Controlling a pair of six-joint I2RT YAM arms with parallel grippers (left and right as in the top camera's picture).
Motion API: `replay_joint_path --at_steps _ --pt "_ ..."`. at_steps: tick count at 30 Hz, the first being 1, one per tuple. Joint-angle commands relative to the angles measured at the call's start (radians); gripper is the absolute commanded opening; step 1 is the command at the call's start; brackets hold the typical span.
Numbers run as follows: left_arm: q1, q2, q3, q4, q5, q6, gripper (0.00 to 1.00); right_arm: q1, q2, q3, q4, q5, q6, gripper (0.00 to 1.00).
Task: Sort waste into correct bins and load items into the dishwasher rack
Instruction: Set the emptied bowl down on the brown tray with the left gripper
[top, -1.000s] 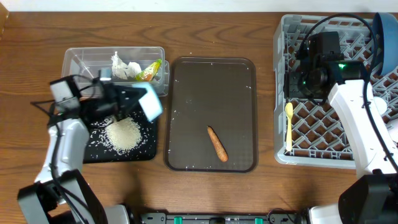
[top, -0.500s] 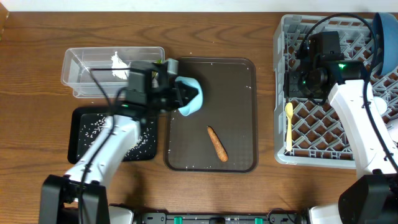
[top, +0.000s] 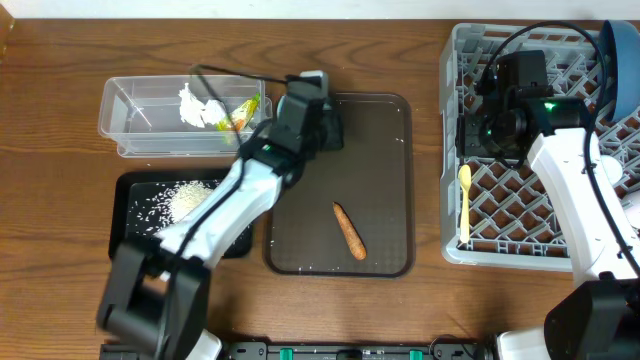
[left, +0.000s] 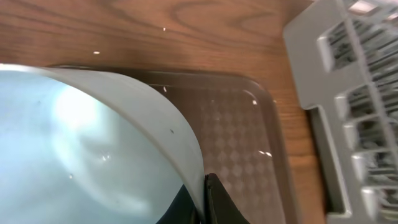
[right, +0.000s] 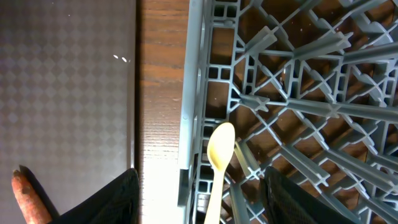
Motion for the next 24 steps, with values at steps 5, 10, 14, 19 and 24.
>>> replay_joint_path --at_steps 5,10,14,19,24 --pt "-0.081 0.153 0.089 -0.010 -0.038 0.073 0.06 -0.004 0.008 -0.006 0.001 -0.004 0.008 0.62" --pt "-0.119 0.195 0.088 -0.040 -0.038 0.073 0.06 -0.004 0.008 -0.006 0.002 -0.004 0.008 0.63" --pt "-0.122 0.194 0.089 -0.043 -0.038 0.073 0.08 -0.004 0.008 -0.006 0.006 -0.004 0.008 0.63" --pt "-0.114 0.186 0.089 -0.056 -0.038 0.084 0.40 -0.003 0.008 -0.006 0.034 -0.004 0.008 0.64" --pt "-0.082 0.116 0.089 -0.133 -0.038 0.084 0.50 -0.003 0.008 -0.006 0.086 -0.030 0.008 0.68"
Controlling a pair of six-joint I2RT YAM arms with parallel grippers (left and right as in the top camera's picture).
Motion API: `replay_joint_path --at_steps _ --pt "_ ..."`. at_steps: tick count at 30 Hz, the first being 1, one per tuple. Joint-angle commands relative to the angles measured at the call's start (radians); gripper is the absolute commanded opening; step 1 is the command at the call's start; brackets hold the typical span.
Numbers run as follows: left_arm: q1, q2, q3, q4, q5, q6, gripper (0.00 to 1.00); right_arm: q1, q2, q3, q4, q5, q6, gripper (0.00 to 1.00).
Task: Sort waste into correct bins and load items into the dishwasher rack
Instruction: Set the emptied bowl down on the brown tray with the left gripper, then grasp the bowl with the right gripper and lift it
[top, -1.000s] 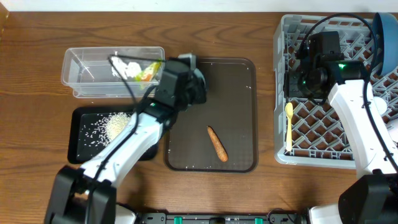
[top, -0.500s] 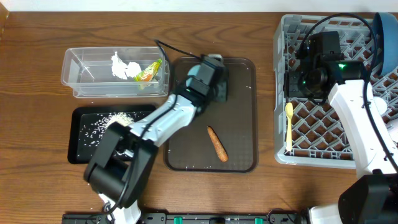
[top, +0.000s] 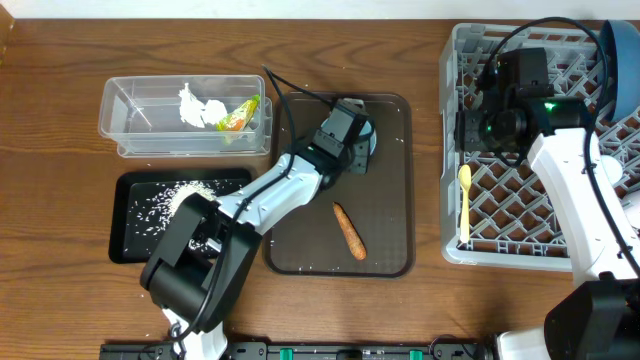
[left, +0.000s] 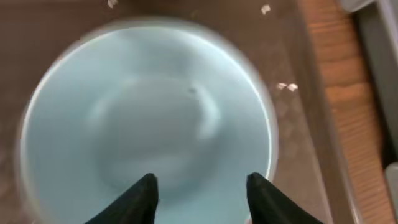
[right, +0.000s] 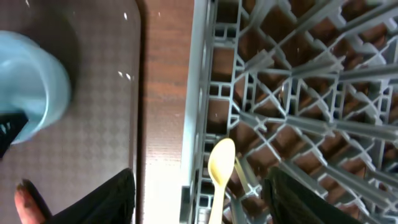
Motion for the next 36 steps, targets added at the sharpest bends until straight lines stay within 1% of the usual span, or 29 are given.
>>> replay_joint_path --at_steps 1,4,10,13,16,20,23,25,29,31,34,36 --pt "0.039 -0.092 0.026 -0.066 -0.011 0.013 0.51 -0.003 0.008 -0.006 0.041 -0.051 0.008 0.69" --pt "0.078 -0.173 0.026 -0.206 -0.011 0.013 0.52 0.002 0.009 -0.006 0.120 -0.131 0.008 0.70" --pt "0.151 -0.270 0.026 -0.501 -0.011 0.013 0.56 0.059 0.030 -0.006 0.252 -0.151 0.008 0.70" --pt "0.177 -0.273 0.026 -0.605 -0.011 0.013 0.56 0.107 0.065 -0.006 0.293 -0.151 0.016 0.69" --pt "0.198 -0.273 0.025 -0.674 -0.011 0.013 0.56 0.164 0.119 -0.006 0.323 -0.151 0.040 0.69" --pt "0.215 -0.273 0.025 -0.685 -0.011 0.012 0.56 0.230 0.207 -0.006 0.369 -0.150 0.042 0.61" --pt "0.220 -0.273 0.025 -0.677 -0.011 0.011 0.56 0.263 0.274 -0.006 0.396 -0.120 0.051 0.50" --pt "0.220 -0.273 0.025 -0.676 -0.011 0.009 0.56 0.279 0.320 -0.006 0.412 -0.085 0.095 0.50" --pt "0.220 -0.273 0.025 -0.676 -0.011 0.009 0.57 0.295 0.401 -0.006 0.434 -0.083 0.149 0.46" --pt "0.220 -0.273 0.025 -0.676 -0.011 0.009 0.57 0.298 0.431 -0.006 0.433 -0.083 0.163 0.38" --pt "0.220 -0.273 0.025 -0.676 -0.011 0.009 0.57 0.298 0.447 -0.006 0.426 -0.082 0.166 0.17" --pt "0.220 -0.273 0.025 -0.676 -0.011 0.009 0.57 0.295 0.441 -0.003 0.428 -0.082 0.166 0.15"
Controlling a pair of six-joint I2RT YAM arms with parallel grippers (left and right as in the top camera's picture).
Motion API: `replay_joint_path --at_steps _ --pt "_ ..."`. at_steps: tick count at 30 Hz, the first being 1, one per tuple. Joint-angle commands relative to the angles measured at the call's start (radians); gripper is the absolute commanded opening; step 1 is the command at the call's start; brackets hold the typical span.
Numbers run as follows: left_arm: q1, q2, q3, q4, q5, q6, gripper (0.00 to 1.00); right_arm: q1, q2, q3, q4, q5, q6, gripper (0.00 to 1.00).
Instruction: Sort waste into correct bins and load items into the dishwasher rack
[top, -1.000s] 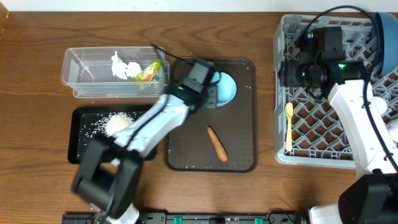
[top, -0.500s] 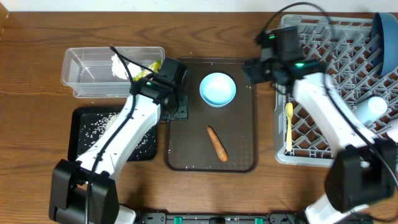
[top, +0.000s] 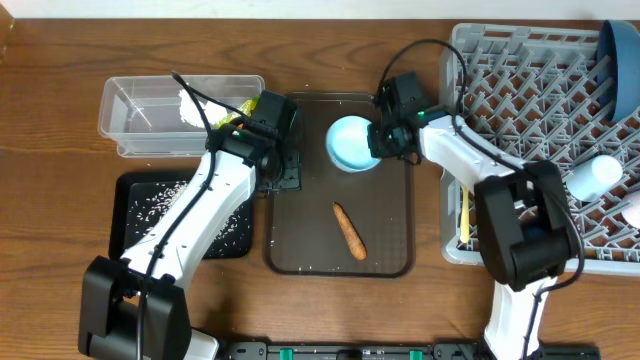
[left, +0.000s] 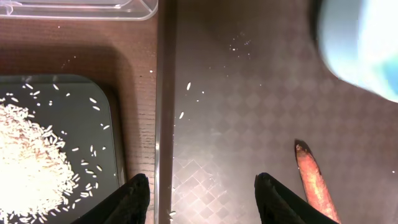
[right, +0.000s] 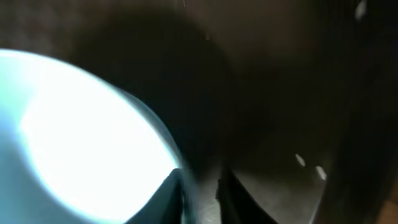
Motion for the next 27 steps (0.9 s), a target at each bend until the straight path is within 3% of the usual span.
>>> replay_joint_path --at_steps 1,6,11,16,22,27 --pt "0.005 0.005 0.009 -0.002 -0.008 0.009 0.57 0.004 -0.011 0.010 0.002 0.014 0.024 0.14" --pt "0.005 0.005 0.009 0.005 -0.008 0.009 0.57 -0.037 -0.087 0.044 -0.014 0.035 0.013 0.01" --pt "0.005 0.005 0.009 0.005 -0.008 0.009 0.57 -0.097 -0.222 0.060 -0.029 0.111 -0.080 0.01" --pt "0.005 0.005 0.009 0.005 -0.008 0.009 0.58 -0.153 -0.345 0.060 -0.063 0.335 -0.222 0.01" --pt "0.005 0.005 0.009 0.013 -0.008 0.006 0.58 -0.237 -0.393 0.060 0.008 0.819 -0.470 0.01" --pt "0.005 0.005 0.009 0.022 -0.008 0.006 0.58 -0.343 -0.352 0.060 0.171 1.072 -0.824 0.01"
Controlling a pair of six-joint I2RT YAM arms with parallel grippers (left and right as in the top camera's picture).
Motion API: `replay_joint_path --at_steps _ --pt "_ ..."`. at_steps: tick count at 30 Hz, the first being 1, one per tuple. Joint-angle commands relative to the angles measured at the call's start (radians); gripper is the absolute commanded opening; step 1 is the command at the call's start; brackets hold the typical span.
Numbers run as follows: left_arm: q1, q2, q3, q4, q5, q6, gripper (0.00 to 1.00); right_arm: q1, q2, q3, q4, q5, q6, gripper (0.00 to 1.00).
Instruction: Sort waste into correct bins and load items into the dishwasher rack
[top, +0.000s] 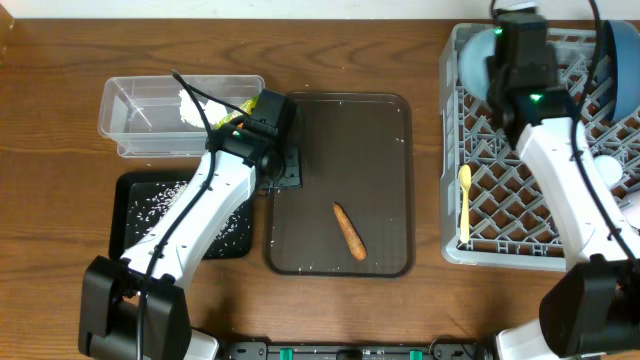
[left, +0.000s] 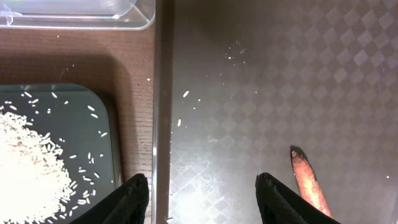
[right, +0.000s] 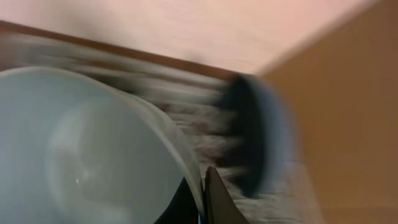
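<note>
My right gripper (right: 203, 186) is shut on the rim of a light blue bowl (right: 93, 155). It holds the bowl (top: 478, 47) over the far left corner of the grey dishwasher rack (top: 452, 150). This view is blurred. An orange carrot (top: 349, 230) lies on the brown tray (top: 385, 140), and it also shows as the carrot (left: 309, 180) in the left wrist view. My left gripper (left: 202, 185) hangs open over the tray's left edge, with nothing between its fingers. A yellow spoon (top: 464, 200) lies in the rack.
A clear bin (top: 130, 125) with wrappers and white waste stands at the far left. In front of it is a black tray (top: 135, 235) with spilled rice. A dark blue dish (top: 622, 60) stands in the rack's far right corner.
The light blue bowl was on the tray with my right gripper at its rim. Now that gripper holds it over the rack's far left corner. The left gripper has stayed put, open.
My left gripper first held the bowl by its rim near the clear bin. Then it was open above the bowl on the tray's far side. Later it was at the tray's left edge while my right gripper was at the bowl, which is now over the rack.
</note>
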Motion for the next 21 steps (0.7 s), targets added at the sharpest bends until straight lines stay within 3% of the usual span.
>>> replay_joint_path --at_steps 1,6,21 --pt "0.005 0.005 0.009 -0.001 -0.008 0.006 0.58 -0.077 0.034 0.009 0.062 0.273 -0.319 0.01" --pt "0.005 0.005 0.009 -0.002 -0.008 0.006 0.58 -0.154 0.070 0.009 0.085 0.225 -0.469 0.01" --pt "0.005 0.005 0.009 -0.003 -0.008 0.005 0.58 -0.192 0.227 0.009 0.058 0.191 -0.460 0.01"
